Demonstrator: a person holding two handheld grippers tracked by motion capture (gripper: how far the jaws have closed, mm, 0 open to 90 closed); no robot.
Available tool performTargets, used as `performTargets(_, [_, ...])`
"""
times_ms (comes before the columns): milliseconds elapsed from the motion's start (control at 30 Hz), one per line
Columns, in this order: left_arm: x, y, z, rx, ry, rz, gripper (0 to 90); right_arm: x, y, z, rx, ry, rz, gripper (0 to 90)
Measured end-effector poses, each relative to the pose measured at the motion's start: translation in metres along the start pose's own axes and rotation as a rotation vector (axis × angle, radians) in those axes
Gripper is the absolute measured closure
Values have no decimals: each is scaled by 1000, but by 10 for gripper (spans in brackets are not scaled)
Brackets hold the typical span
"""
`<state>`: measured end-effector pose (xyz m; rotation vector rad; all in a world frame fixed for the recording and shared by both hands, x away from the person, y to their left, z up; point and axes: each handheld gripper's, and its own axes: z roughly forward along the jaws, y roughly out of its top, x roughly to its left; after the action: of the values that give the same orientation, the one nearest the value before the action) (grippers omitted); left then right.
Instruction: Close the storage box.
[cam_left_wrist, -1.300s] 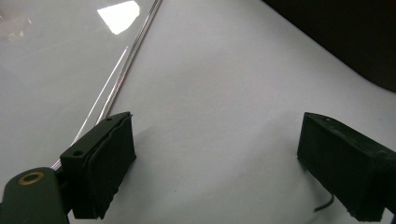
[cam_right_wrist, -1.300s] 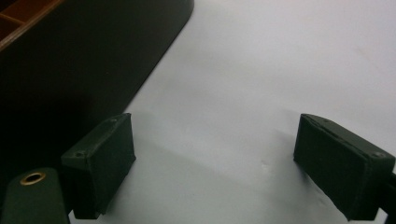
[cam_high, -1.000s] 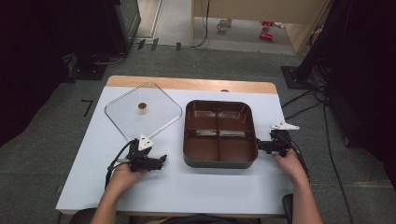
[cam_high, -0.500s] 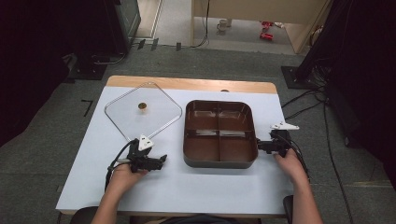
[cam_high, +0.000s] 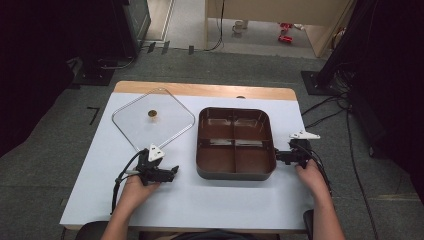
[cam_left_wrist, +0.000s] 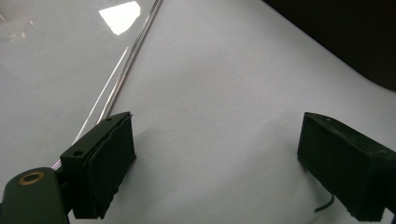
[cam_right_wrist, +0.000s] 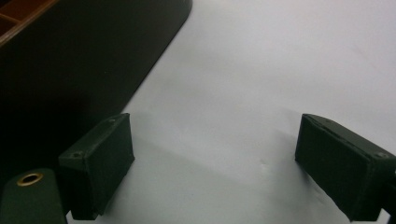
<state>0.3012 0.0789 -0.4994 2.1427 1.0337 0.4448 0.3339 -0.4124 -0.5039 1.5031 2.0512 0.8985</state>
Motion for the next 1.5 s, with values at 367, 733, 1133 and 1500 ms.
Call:
performTargets(367, [-4, 6, 0, 48, 29, -27, 106, 0, 0, 0, 0, 1, 1, 110])
performTargets(733, [4, 15, -5, 89, -24, -13, 144, 0, 0, 0, 0, 0, 0, 110])
performTargets(1133, [6, 29, -19, 50, -54, 10, 154, 0, 0, 0, -1, 0, 0, 110])
performTargets(1500, [15, 49, -12, 44, -99, -6, 208, 0, 0, 0, -1, -1, -1, 110])
